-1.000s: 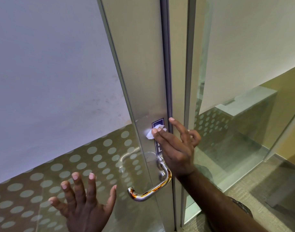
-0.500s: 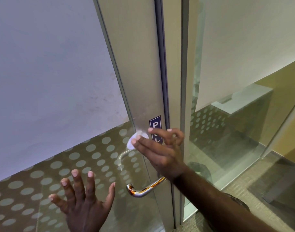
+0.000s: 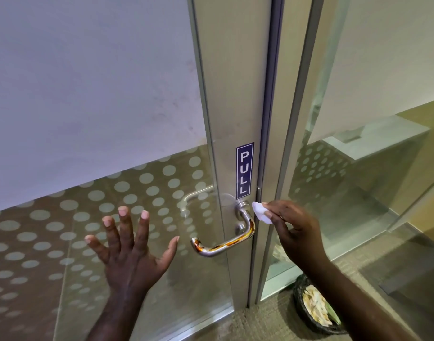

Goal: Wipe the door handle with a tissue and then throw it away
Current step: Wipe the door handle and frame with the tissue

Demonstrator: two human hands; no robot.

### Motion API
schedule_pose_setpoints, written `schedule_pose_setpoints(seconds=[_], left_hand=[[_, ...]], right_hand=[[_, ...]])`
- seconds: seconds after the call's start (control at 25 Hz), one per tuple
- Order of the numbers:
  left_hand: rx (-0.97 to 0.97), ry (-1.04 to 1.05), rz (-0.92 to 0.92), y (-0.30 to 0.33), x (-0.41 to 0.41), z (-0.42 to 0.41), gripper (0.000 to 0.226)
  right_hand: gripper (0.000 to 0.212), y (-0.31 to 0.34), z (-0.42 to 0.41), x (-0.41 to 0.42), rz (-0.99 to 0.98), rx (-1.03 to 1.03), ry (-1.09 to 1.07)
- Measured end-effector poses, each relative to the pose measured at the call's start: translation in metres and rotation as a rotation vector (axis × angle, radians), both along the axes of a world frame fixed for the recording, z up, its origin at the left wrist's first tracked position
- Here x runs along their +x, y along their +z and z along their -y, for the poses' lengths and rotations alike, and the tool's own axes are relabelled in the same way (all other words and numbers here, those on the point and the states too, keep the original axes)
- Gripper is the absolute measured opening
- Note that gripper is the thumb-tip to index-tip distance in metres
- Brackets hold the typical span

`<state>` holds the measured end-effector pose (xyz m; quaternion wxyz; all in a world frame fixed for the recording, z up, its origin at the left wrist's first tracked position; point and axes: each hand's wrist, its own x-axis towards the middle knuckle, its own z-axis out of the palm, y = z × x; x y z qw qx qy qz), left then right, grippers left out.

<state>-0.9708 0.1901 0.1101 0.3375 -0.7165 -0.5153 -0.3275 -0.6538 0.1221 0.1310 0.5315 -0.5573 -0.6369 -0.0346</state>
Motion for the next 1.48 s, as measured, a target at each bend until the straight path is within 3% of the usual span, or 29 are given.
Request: schedule_pose_setpoints(seconds=[0.28,0.6,0.84,1.04,1.24,1.36,1.48], left_hand=[[0.013,0.000,-0.012,0.000,-0.001,0.001,0.106],[0.008,-0.003,-0.031,0.001,-0.002,0.002,0.109],[0.013,0.001,-0.020,0.000,-0.002,0.003,0.111],[-0.015,0.000,-0.017,0.002,-0.001,0.005,0.111],[-0.027,0.004,-0.017,0.002,0.000,0.006,0.111],[-0.034,-0.011,-0.033,0.004,-0.003,0.006,0.113],[-0.026,-0.022,-0.032,0.003,-0.005,0.004,0.112]], right_hand=[[0.015,0.053,-0.039,-0.048,-0.077,0.427,-0.118],[0.016,0.068,-0.072,-0.079,-0.064,0.550,-0.108],[0.017,0.035,-0.052,-0.071,0.109,0.382,-0.099],[0.018,0.080,-0.075,-0.065,0.079,0.519,-0.095],[0.029,0.021,-0.042,-0.057,0.298,0.272,0.004],[0.013,0.015,-0.028,-0.034,0.189,0.216,0.033],[0.013,0.017,-0.014,-0.005,0.009,0.102,0.000]])
